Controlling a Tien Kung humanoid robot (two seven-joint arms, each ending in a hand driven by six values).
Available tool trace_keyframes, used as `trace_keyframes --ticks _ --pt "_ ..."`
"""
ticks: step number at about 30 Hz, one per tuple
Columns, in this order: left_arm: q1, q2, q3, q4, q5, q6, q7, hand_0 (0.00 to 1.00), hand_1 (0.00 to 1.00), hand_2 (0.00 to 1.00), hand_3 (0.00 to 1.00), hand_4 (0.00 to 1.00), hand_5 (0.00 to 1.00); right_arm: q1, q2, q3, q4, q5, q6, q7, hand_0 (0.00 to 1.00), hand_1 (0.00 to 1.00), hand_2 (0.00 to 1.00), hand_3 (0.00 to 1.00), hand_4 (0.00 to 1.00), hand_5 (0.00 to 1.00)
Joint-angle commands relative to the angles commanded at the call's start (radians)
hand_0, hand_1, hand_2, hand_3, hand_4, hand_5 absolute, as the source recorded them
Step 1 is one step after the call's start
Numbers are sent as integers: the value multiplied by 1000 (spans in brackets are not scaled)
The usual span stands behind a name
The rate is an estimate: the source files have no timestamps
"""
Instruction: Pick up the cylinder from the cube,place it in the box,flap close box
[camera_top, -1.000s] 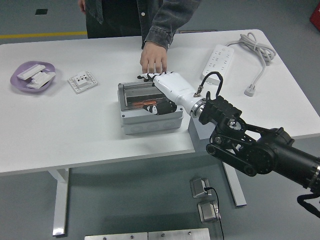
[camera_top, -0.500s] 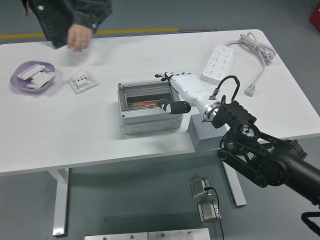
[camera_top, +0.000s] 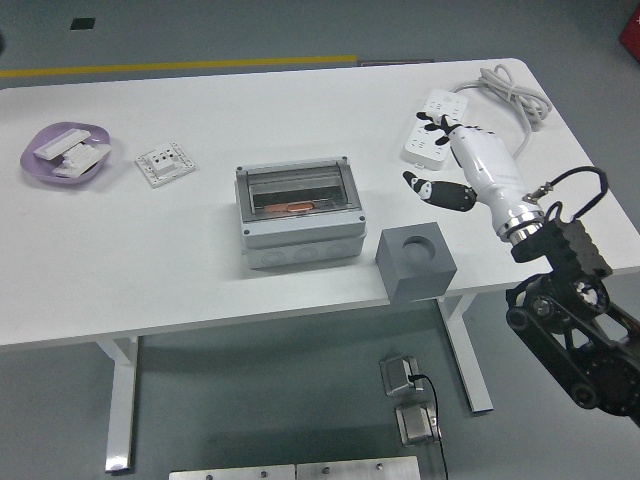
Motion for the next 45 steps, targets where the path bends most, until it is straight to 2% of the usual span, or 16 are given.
trace_keyframes --ticks 3,5,6,11,12,17,18,24,34,45 --pt "-4 2 2 0 1 -1 -2 627 586 534 617 584 202 -68 -17 50 13 -37 -4 -15 765 659 780 865 791 303" --pt "-6 5 0 0 4 0 -1 627 586 534 617 584 202 -110 -29 71 30 -52 17 -36 765 659 780 865 791 303" --pt "-6 6 -2 0 6 0 1 628 586 534 617 583 201 -125 -35 78 38 -56 29 -47 848 836 913 995 911 336" --pt "-10 16 -9 0 18 2 7 628 586 534 617 583 201 -191 -86 88 77 -68 97 -114 848 836 913 995 911 336" --pt "-11 18 -9 0 20 2 7 628 586 533 617 582 199 -197 -92 87 80 -69 101 -123 998 998 998 998 949 247" --pt "-15 19 -4 0 19 0 1 628 586 533 617 582 199 -225 -104 83 88 -81 99 -157 998 998 998 998 949 247" --pt "-15 19 -2 0 17 -1 -1 629 586 532 617 581 200 -230 -103 83 89 -82 95 -159 998 998 998 998 941 168" --pt "-13 14 1 0 15 -2 -1 629 585 532 616 581 199 -258 -83 84 92 -80 68 -158 998 998 998 998 931 146" --pt "-12 13 2 0 16 -2 1 629 585 532 616 581 199 -280 -74 87 102 -101 57 -175 998 998 998 998 928 153" --pt "-15 7 6 0 13 -3 -1 629 582 530 615 578 197 -271 -57 37 133 -145 53 -232 998 998 998 998 904 149"
